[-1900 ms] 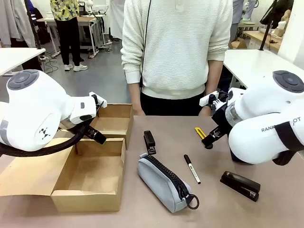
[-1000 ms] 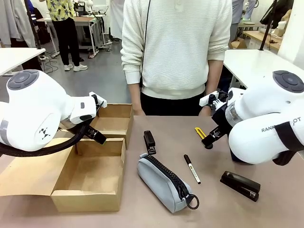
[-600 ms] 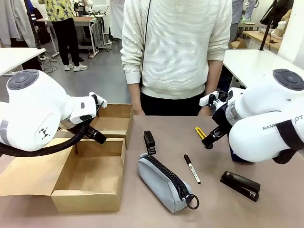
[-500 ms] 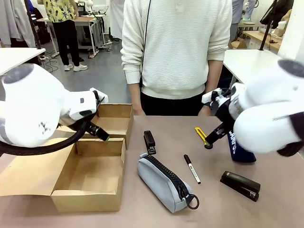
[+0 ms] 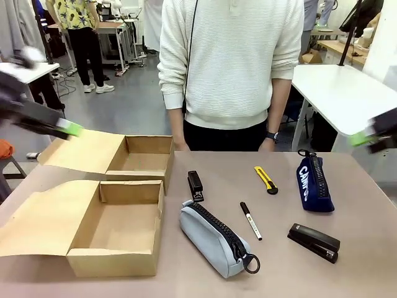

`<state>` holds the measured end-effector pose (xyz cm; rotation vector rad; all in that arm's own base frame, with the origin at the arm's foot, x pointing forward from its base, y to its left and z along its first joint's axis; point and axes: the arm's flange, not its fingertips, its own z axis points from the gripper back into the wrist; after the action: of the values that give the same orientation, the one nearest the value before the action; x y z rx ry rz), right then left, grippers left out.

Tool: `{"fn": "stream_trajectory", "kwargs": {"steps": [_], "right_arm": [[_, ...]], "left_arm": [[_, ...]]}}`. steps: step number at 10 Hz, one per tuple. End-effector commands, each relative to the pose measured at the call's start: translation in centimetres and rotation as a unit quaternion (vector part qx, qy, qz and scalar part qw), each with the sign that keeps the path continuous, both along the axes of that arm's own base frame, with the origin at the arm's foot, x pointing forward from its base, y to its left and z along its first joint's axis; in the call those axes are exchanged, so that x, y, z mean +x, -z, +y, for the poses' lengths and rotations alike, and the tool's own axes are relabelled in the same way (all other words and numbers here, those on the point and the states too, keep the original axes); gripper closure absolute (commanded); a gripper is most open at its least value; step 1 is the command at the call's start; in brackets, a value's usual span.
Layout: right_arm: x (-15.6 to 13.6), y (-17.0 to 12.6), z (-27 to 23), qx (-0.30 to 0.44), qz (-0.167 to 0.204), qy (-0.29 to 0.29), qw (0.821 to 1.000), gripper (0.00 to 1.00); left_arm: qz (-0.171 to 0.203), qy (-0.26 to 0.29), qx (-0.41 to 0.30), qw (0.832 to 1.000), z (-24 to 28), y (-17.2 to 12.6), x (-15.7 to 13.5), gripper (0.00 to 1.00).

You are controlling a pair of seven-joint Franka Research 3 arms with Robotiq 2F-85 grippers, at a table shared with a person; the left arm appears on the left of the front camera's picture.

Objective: Place items inside the box.
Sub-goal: Pick up a Pencil pouch or Stapler and place it inside the Mailer Box closest to the robot.

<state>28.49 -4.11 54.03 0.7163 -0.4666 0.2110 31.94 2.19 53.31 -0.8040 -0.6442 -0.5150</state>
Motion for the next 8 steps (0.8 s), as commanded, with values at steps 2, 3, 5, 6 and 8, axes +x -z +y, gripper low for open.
{"fn": "stream_trajectory", "kwargs": {"steps": [2,3,5,6,8], "right_arm": [[-2.2,5.2,-16.6,0.329,-0.011,0.255,0.909,0.00],[-3.0,6.8,-18.6,0.348,-0.006,0.286,0.893,0.00],[-3.1,8.9,-19.6,0.316,-0.001,0.345,0.884,0.00],[-6.4,8.0,-21.4,0.259,0.036,0.247,0.933,0.00],[-6.4,8.0,-21.4,0.259,0.036,0.247,0.933,0.00]], "left_arm": [[-0.041,-0.133,-0.311,0.940,14.9,8.2,-7.8,0.00],[-0.041,-0.180,-0.367,0.912,16.5,10.6,-9.4,0.00],[0.004,-0.298,-0.439,0.848,16.5,14.3,-10.4,0.00],[-0.012,-0.173,-0.307,0.936,23.0,8.2,-9.6,0.00],[-0.012,-0.173,-0.307,0.936,23.0,8.2,-9.6,0.00]]}}
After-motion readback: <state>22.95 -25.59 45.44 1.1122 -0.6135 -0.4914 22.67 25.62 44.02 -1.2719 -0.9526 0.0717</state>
